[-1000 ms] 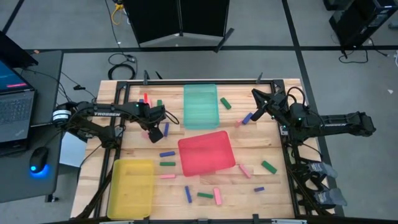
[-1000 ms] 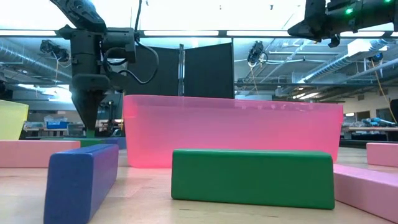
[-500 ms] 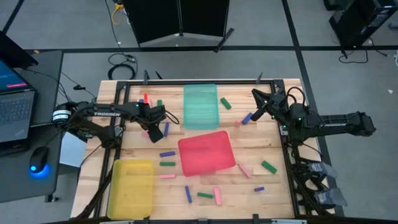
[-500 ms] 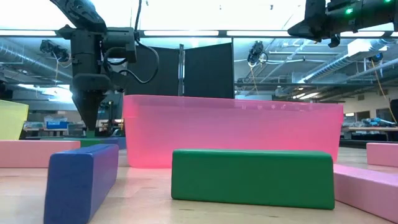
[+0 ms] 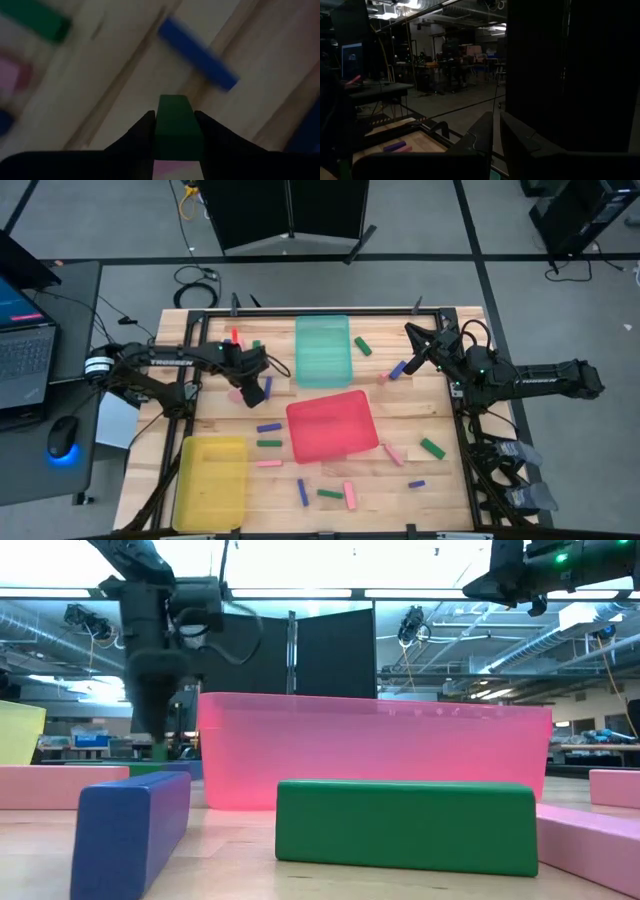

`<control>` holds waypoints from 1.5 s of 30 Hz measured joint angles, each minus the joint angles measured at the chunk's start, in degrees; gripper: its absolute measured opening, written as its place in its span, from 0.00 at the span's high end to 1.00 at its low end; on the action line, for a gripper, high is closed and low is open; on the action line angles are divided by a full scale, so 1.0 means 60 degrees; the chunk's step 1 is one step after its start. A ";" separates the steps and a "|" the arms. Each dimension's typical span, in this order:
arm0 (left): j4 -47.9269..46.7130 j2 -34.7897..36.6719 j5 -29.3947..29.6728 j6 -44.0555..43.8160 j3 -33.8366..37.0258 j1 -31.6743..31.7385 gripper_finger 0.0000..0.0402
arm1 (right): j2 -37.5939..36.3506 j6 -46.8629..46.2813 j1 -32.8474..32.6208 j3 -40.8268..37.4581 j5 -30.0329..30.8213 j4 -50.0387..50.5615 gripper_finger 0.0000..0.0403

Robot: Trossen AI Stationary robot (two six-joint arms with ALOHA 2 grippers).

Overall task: Sort blocks
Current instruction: Put the green block into the green bin

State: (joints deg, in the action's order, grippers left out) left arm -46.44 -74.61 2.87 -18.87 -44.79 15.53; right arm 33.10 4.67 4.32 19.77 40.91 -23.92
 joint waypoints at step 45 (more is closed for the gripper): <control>0.8421 -0.4990 0.0694 0.1430 -0.3801 0.0539 0.50 | 0.0349 -0.0353 0.0027 0.0000 -0.0011 -0.0699 0.89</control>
State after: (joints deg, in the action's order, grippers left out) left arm 4.08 -104.55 7.04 -10.29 -67.59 18.76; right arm 35.20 2.55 4.48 19.77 40.84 -28.12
